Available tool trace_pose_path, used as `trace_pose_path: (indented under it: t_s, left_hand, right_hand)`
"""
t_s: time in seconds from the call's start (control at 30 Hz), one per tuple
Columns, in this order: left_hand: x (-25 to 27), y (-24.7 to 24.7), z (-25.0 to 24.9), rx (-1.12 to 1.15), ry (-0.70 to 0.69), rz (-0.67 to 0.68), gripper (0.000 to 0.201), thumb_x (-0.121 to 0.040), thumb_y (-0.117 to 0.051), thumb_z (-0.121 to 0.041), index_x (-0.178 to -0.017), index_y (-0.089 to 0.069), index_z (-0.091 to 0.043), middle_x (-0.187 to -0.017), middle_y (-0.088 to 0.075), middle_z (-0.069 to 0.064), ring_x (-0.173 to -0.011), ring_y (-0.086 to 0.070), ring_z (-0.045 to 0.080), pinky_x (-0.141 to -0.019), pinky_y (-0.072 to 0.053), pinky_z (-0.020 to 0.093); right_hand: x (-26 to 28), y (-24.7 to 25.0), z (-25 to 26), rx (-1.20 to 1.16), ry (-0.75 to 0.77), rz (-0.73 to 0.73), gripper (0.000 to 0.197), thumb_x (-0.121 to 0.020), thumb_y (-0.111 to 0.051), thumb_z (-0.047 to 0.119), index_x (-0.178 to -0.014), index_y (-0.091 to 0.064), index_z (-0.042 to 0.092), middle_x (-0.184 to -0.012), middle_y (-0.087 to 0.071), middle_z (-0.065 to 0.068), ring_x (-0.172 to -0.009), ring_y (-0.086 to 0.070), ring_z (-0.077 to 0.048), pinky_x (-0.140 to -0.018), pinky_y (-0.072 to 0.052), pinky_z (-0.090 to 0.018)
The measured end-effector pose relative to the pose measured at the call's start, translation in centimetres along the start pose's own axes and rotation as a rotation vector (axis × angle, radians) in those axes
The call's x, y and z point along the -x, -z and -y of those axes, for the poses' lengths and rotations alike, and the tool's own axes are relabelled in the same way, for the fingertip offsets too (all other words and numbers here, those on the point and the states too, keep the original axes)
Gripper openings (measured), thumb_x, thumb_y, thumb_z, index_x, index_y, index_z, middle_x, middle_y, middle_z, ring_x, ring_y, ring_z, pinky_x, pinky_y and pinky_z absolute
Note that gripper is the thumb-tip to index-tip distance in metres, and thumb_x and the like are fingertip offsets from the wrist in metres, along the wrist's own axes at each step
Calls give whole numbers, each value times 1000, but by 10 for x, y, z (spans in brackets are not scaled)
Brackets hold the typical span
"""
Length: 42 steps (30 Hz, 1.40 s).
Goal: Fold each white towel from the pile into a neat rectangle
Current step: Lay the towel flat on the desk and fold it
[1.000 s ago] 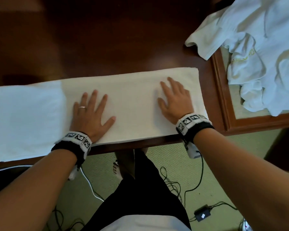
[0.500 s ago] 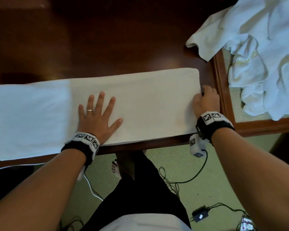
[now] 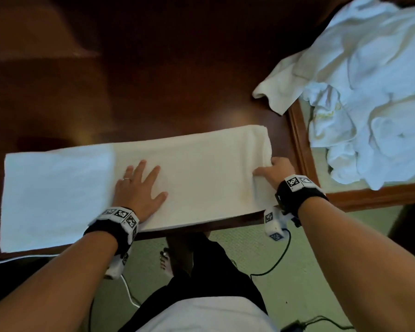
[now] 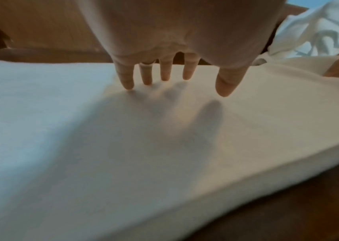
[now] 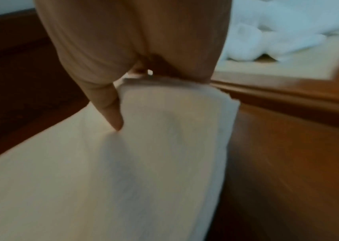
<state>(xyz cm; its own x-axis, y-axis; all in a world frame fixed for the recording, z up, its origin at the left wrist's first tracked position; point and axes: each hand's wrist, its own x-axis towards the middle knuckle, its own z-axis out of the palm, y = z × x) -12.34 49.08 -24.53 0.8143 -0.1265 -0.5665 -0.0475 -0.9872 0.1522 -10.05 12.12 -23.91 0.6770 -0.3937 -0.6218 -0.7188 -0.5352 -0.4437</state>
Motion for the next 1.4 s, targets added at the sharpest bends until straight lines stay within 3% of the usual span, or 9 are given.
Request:
trace_pose_path:
  t_s: [0.13,0.3,0.5,0.67,0.8,0.9,1.03,1.3,1.4]
  left_hand:
    - [-7,26,-1,84,-20,-106,67,-99,-50,-48,-156,-30,-21,-164,-24,4,-149,-25,24,-120,-26,39]
    - [-7,43,4,22,26,-136,57,-96,-51,-47,-145,-51,-18,-154,-43,6,-140,-40,27,-113,-35,42]
    - [-7,32,3,-146,-42,-81,47,-64,-64,-41,-103,-78,-19,-118,-68,14,-103,-67,37,-70,-58,50]
    - [-13,44,-4,-110,-119,-128,49,-82,-62,-42,-126,-69,-22,-143,-53,13,-127,-53,37,-93,-50,51]
    - [-9,62,0,224,-21,-327,57,-86,-61,-28,-141,-54,-16,-156,-35,13,-132,-43,42,-104,-39,54]
    - [1,64,17,265,-65,-491,70,-75,-62,-23,-143,-48,-15,-151,-37,10,-124,-49,39,-101,-43,52]
    - [13,53,21,-110,-478,-409,70,-66,-56,-37,-133,-51,-16,-134,-55,12,-109,-62,37,-82,-54,46]
    - [-24,45,-22,-527,-712,-206,71,-64,-82,-34,-129,-57,-19,-136,-54,12,-113,-56,38,-82,-47,46]
    - [-31,55,-40,-514,-791,-281,42,-61,-83,-19,-99,-66,-13,-103,-62,13,-85,-61,36,-65,-47,41]
  right_hand:
    - [-19,48,63,125,222,-202,33,-83,-67,24,-115,-60,15,-100,-64,-8,-90,-61,-31,-76,-49,-36]
    - [-36,123,154,300,433,-545,21,-88,-56,22,-108,-50,15,-92,-60,-17,-84,-58,-40,-67,-39,-39]
    - [-15,148,197,320,669,-715,14,-90,-56,16,-101,-53,8,-85,-57,-15,-81,-57,-44,-63,-33,-38]
    - [22,75,153,413,990,-567,16,-80,-66,17,-88,-54,9,-73,-56,-9,-58,-56,-36,-50,-39,-33]
    - [62,-14,99,515,1144,-425,28,-66,-77,13,-87,-58,9,-78,-62,-9,-63,-60,-32,-45,-43,-31]
    - [86,-84,60,544,1128,-271,35,-57,-80,8,-86,-60,8,-88,-62,-11,-68,-59,-32,-45,-46,-33]
    - [110,-129,19,637,1026,-188,41,-63,-71,7,-103,-60,8,-112,-59,-16,-86,-59,-35,-60,-49,-37]
    - [104,-90,-20,740,735,-212,48,-63,-65,4,-111,-66,4,-130,-60,-19,-118,-61,-35,-68,-57,-41]
    - [99,-71,-16,616,595,-236,39,-60,-70,-5,-97,-66,6,-113,-64,-15,-103,-65,-34,-60,-52,-37]
